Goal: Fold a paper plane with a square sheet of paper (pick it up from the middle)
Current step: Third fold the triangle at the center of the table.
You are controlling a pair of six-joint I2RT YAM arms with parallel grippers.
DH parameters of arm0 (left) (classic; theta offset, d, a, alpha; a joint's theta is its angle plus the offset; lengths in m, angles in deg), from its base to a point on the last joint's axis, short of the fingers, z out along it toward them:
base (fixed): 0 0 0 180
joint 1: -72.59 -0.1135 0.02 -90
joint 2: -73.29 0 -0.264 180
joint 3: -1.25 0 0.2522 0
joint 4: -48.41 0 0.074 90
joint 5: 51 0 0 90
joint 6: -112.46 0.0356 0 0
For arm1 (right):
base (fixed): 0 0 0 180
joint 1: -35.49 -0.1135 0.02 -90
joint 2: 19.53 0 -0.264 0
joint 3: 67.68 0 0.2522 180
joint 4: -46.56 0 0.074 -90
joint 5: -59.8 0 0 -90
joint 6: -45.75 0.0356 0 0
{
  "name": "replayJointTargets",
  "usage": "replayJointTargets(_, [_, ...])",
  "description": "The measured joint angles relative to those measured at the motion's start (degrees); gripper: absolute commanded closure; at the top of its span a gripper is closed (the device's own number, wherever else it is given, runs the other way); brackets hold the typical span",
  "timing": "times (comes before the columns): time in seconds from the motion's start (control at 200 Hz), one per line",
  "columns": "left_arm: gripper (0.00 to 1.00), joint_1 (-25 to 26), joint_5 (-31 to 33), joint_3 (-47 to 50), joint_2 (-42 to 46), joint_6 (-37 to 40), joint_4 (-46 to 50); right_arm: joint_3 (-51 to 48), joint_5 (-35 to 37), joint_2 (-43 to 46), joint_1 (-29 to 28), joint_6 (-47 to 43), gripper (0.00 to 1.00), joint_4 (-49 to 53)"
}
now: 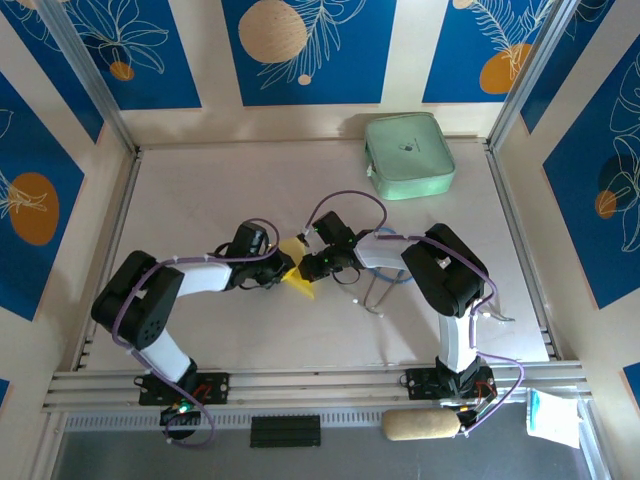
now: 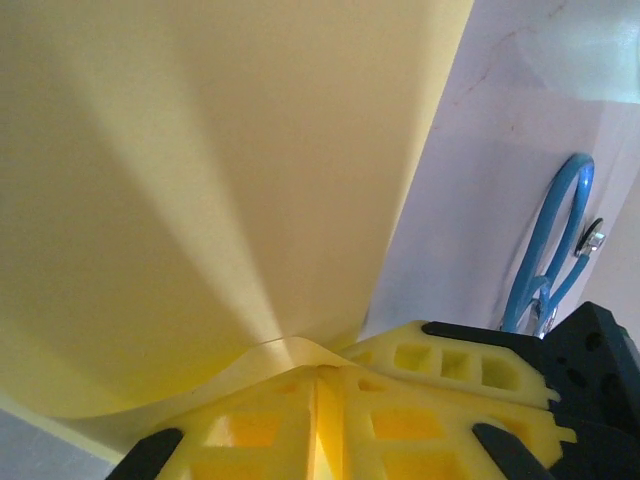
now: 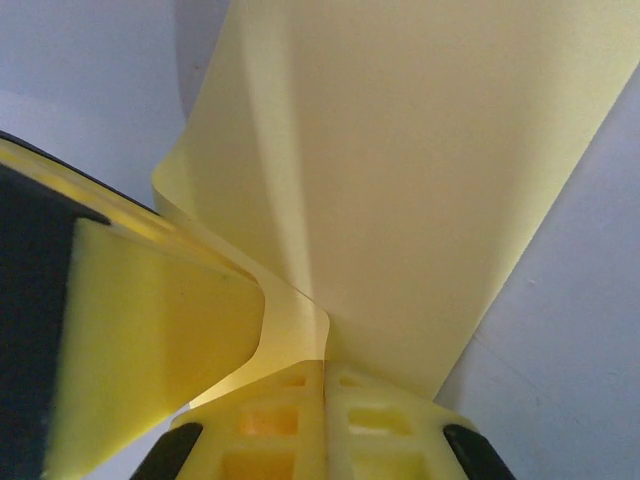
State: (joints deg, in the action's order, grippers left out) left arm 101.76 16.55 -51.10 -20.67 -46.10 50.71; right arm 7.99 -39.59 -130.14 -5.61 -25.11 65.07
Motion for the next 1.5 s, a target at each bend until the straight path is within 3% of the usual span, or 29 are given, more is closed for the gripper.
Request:
replayJointTargets(0.59, [0.86,0.02,0.04,1.01,0.17,0.96,0.28,0.52,0.00,-0.26,0.00,0.24,1.00,0.48])
replayJointTargets(0.995, [0.83,-0.20,3.13,1.62,5.73,5.09,5.81,0.79,0.02,-0.26,0.00,0.68,1.00,1.09])
replayJointTargets(1.191, [0.83,-2.67,4.59,-5.60,3.98,10.25,14.34,1.09,0.02,-0.26,0.00,0.68,1.00,1.81])
replayJointTargets(1.501, [0.84,-6.14,4.94,-19.76,-7.52,18.80,23.98,1.09,-0.04,-0.24,0.22,0.87,1.00,1.95])
